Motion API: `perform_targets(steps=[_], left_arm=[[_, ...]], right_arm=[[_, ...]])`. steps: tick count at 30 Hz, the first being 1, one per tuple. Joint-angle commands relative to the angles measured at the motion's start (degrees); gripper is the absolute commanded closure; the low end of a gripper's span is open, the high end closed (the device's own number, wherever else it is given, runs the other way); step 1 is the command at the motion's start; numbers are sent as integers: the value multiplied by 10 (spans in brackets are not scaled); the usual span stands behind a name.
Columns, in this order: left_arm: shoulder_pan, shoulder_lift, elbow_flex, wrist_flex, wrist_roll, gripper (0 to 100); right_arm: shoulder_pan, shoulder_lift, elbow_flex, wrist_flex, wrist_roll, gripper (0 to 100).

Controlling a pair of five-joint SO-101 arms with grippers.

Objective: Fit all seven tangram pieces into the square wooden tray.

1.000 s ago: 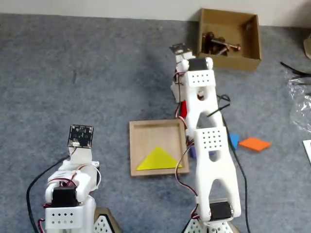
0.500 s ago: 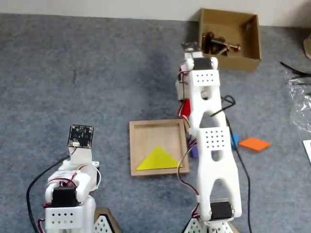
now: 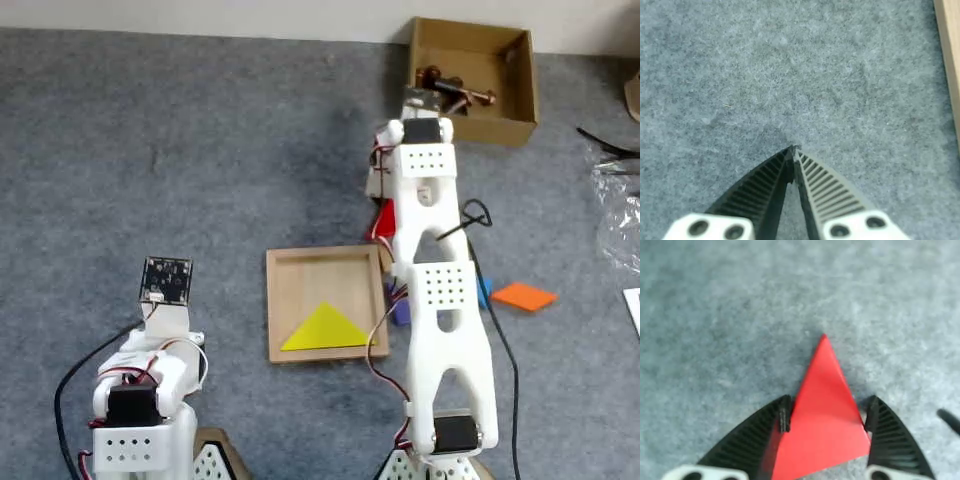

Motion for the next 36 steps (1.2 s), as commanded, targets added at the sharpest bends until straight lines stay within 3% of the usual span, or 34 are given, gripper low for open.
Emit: perform_targets(steps=[1, 7, 11, 13, 18, 23, 25, 36], left_arm=[[-6, 1, 12, 3, 3, 994], [-6, 1, 12, 3, 3, 994], [-6, 1, 12, 3, 3, 994], [-6, 1, 12, 3, 3, 994], [-6, 1, 12, 3, 3, 994], [-6, 1, 12, 3, 3, 994], [-6, 1, 12, 3, 3, 994], [-6, 1, 12, 3, 3, 994]], right_arm=[[16, -51, -20, 12, -28, 764], [22, -80, -42, 13, -9, 764], [22, -93, -4, 13, 139, 764], [22, -93, 6, 13, 167, 764], [18, -94, 8, 14, 108, 764], [11, -94, 8, 14, -90, 764], [11, -94, 8, 14, -137, 764], [8, -107, 11, 15, -145, 764]])
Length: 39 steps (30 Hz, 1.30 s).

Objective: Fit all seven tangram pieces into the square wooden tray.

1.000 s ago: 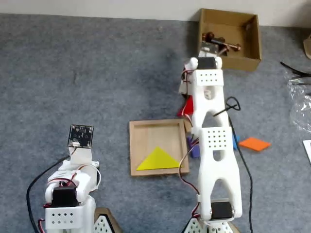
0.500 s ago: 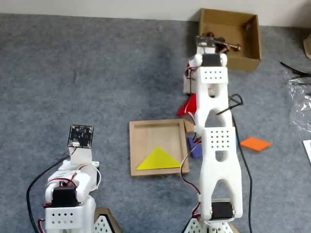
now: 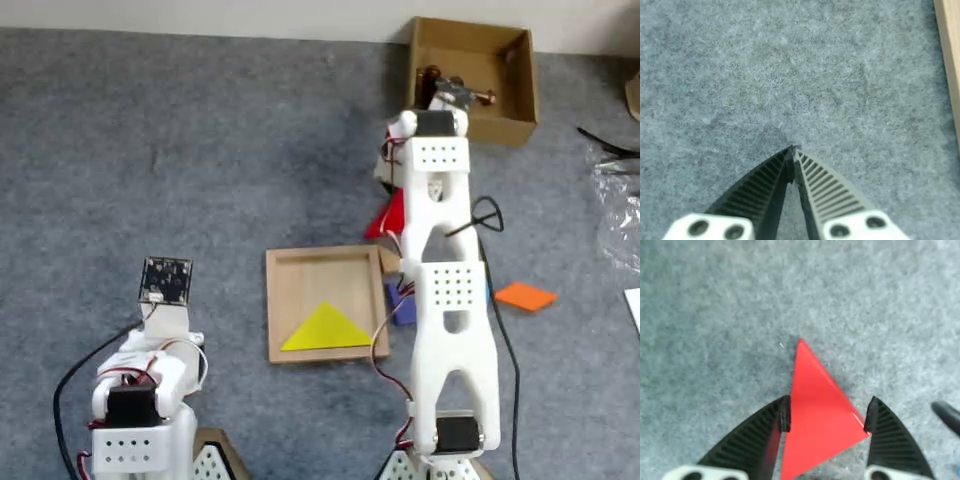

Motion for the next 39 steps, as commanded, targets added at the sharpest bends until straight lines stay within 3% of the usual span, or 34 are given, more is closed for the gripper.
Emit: perform_targets(steps=[1, 12, 16, 21, 39], left_arm=[[-6, 1, 12, 3, 3, 994], [-6, 1, 12, 3, 3, 994], [-6, 1, 12, 3, 3, 994], [-6, 1, 12, 3, 3, 994], [-6, 1, 12, 3, 3, 994]], right_arm=[[-7, -73, 7, 15, -5, 764], [-34, -216, 245, 9, -5, 764], [-31, -215, 257, -32, -12, 764], [-28, -196, 255, -41, -82, 764], [-23, -128, 251, -64, -79, 764]])
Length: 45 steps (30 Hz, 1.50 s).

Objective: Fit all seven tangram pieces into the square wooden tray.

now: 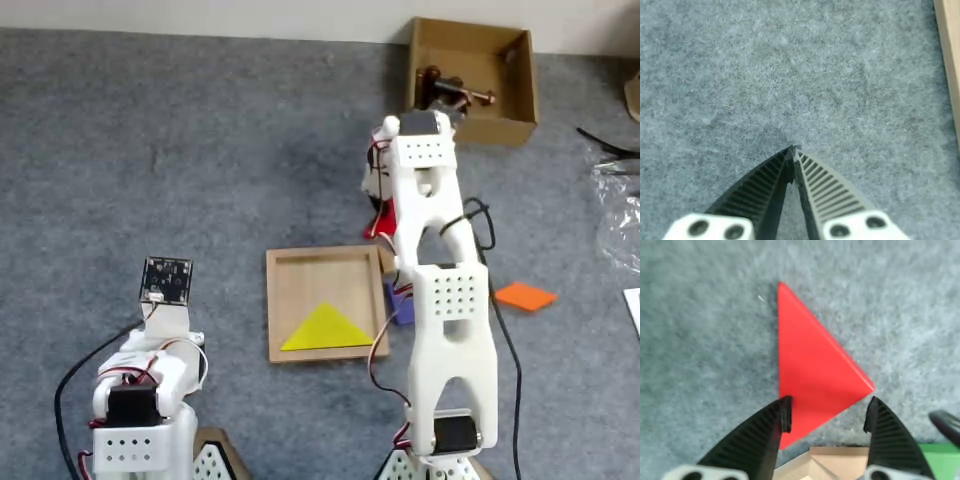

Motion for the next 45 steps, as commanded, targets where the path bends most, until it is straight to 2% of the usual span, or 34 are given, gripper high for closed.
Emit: perform_targets(steps=[1, 5, 18, 36, 39, 45], left_arm=[[-6, 1, 12, 3, 3, 994], [-6, 1, 12, 3, 3, 994], [-6, 1, 12, 3, 3, 994], [-6, 1, 12, 3, 3, 994], [-6, 1, 12, 3, 3, 994], [-6, 1, 12, 3, 3, 994]], right_arm=[[5, -7, -11, -14, 15, 764], [6, -7, -11, -14, 89, 764], [6, -7, -7, -13, 229, 764], [4, -7, -7, -8, 571, 762], [5, -12, -10, -7, 571, 761], [-6, -24, -52, -6, 506, 759]])
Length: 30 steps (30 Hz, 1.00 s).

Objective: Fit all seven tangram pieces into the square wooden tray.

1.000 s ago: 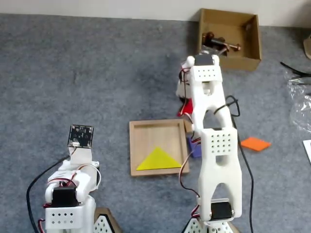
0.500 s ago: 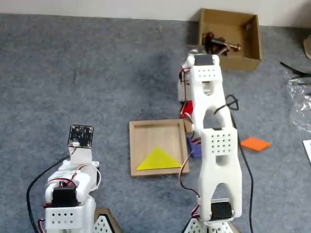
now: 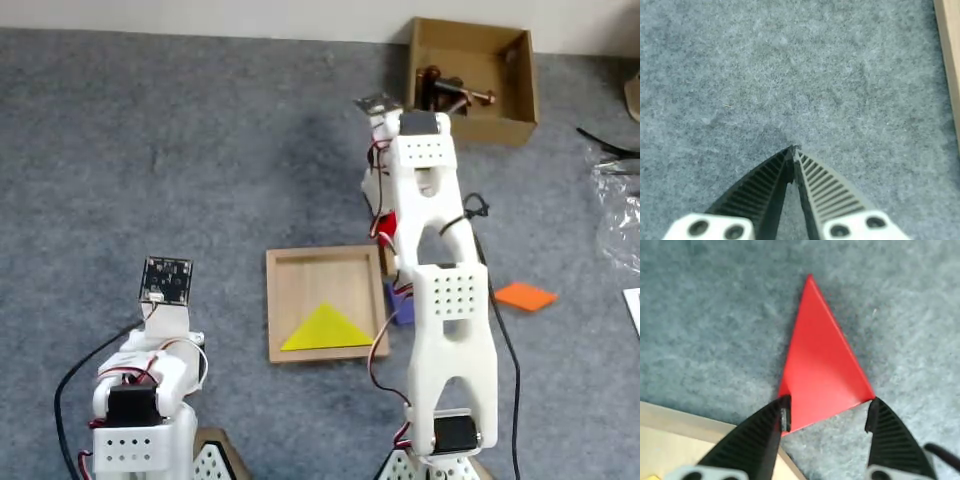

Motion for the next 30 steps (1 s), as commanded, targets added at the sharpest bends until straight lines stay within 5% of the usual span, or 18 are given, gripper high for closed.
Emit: perform_targets(steps=[1, 8, 18, 30], left_arm=[[-6, 1, 12, 3, 3, 994], [-6, 1, 12, 3, 3, 994], [-6, 1, 12, 3, 3, 994], [-6, 1, 12, 3, 3, 994]], right_arm=[[-6, -27, -51, 2, -37, 759], [-20, -26, -116, 46, -44, 759], [-35, -22, -116, 3, -157, 759], [-11, 59, -122, -20, -156, 759]])
